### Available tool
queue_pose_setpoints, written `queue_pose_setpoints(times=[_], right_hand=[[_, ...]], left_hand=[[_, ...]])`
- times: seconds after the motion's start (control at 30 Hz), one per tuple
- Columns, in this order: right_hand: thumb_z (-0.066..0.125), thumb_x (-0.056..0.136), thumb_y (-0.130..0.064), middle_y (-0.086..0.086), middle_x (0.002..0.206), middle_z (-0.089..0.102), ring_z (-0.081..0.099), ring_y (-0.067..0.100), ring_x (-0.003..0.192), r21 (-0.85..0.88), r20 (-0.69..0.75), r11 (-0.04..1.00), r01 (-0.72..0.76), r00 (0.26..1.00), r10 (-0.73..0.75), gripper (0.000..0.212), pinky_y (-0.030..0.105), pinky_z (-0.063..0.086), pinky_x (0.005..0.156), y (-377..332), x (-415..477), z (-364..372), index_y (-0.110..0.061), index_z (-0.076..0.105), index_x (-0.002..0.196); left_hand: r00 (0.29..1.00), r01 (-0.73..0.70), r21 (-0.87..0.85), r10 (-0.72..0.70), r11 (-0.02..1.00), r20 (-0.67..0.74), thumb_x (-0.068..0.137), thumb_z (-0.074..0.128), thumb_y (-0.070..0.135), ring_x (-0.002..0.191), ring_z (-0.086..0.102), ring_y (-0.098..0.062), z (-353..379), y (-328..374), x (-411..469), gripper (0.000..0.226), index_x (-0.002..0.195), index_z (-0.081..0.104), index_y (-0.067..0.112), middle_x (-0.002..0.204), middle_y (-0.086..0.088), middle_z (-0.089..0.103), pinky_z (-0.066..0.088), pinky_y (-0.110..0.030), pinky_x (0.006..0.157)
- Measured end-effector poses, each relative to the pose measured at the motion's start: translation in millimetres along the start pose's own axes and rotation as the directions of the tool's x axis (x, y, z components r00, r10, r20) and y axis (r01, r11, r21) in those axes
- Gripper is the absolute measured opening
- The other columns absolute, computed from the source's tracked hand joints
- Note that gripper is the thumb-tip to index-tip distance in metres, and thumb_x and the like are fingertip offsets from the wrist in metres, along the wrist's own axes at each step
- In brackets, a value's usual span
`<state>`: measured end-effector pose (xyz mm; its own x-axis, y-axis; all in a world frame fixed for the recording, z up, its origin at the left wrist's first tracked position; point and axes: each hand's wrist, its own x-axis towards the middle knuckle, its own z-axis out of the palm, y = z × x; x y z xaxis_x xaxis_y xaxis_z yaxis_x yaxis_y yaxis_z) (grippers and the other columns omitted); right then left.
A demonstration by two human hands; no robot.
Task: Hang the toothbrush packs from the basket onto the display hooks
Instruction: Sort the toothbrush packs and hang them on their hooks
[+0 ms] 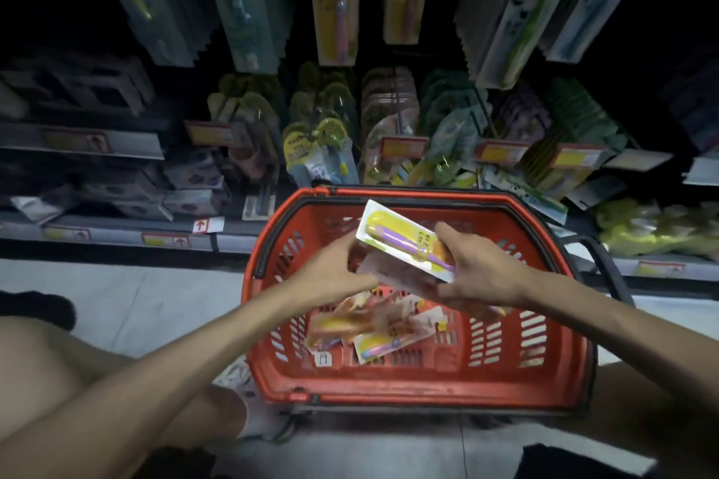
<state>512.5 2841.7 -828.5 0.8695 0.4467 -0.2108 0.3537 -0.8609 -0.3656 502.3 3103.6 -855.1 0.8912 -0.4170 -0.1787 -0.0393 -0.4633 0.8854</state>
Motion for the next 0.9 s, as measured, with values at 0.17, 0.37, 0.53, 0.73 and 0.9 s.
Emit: queue_pose_setpoints(times=[0.17, 0.37, 0.53, 0.73, 0.9], right_hand=[[0.084, 0.074, -0.030, -0.009, 0.075, 0.052, 0.052, 0.015, 0.063, 0.081, 0.007, 0.995, -0.053, 0.999, 0.053, 0.053, 0.025, 0.033, 0.050, -4, -1, -23, -0.022, 0.035, 0.095], [0.085, 0.076, -0.032, -0.006, 0.081, 0.055, 0.050, 0.011, 0.064, 0.186, -0.003, 0.981, -0.060, 0.998, 0.062, 0.052, 0.027, 0.036, 0.053, -5, 3, -42, -0.026, 0.037, 0.094], [0.089, 0.080, -0.029, -0.005, 0.084, 0.058, 0.057, 0.002, 0.063, 0.458, 0.033, 0.885, -0.085, 0.996, 0.079, 0.046, 0.021, 0.046, 0.054, -5, 2, -56, -0.031, 0.048, 0.102], [0.089, 0.079, -0.014, 0.010, 0.095, 0.076, 0.074, 0.018, 0.078, 0.726, 0.130, 0.675, -0.129, 0.990, 0.050, 0.059, 0.038, 0.061, 0.069, -5, 16, -52, -0.019, 0.059, 0.130], [0.081, 0.074, -0.022, 0.020, 0.092, 0.075, 0.067, 0.041, 0.077, 0.820, 0.210, 0.527, -0.223, 0.974, 0.085, 0.045, 0.048, 0.050, 0.070, -3, 18, -53, -0.004, 0.066, 0.112]], left_hand=[[0.990, 0.095, -0.230, -0.116, 0.969, -0.078, 0.074, 0.074, 0.013, 0.103, 0.066, -0.007, -1, 33, 23, 0.048, 0.122, 0.068, 0.016, 0.117, -0.002, 0.073, 0.051, -0.007, 0.079], [0.968, 0.217, -0.662, -0.247, 0.717, 0.049, 0.070, 0.040, 0.015, 0.072, 0.047, -0.017, -33, 63, 31, 0.035, 0.071, 0.074, 0.021, 0.078, -0.005, 0.047, 0.048, -0.030, 0.068], [0.884, 0.461, -0.554, -0.299, 0.694, 0.360, 0.097, 0.049, 0.054, 0.114, 0.071, -0.044, -51, 63, 31, 0.059, 0.131, 0.065, 0.009, 0.126, -0.021, 0.072, 0.055, -0.058, 0.099], [0.946, 0.322, -0.451, -0.272, 0.832, 0.175, 0.091, 0.077, 0.019, 0.093, 0.078, -0.036, -32, 68, 21, 0.039, 0.124, 0.064, 0.003, 0.105, -0.023, 0.078, 0.064, -0.041, 0.087], [0.962, 0.247, -0.461, -0.274, 0.852, 0.010, 0.089, 0.075, 0.028, 0.079, 0.078, -0.029, -33, 63, 16, 0.030, 0.112, 0.071, 0.010, 0.099, -0.017, 0.080, 0.064, -0.031, 0.070]])
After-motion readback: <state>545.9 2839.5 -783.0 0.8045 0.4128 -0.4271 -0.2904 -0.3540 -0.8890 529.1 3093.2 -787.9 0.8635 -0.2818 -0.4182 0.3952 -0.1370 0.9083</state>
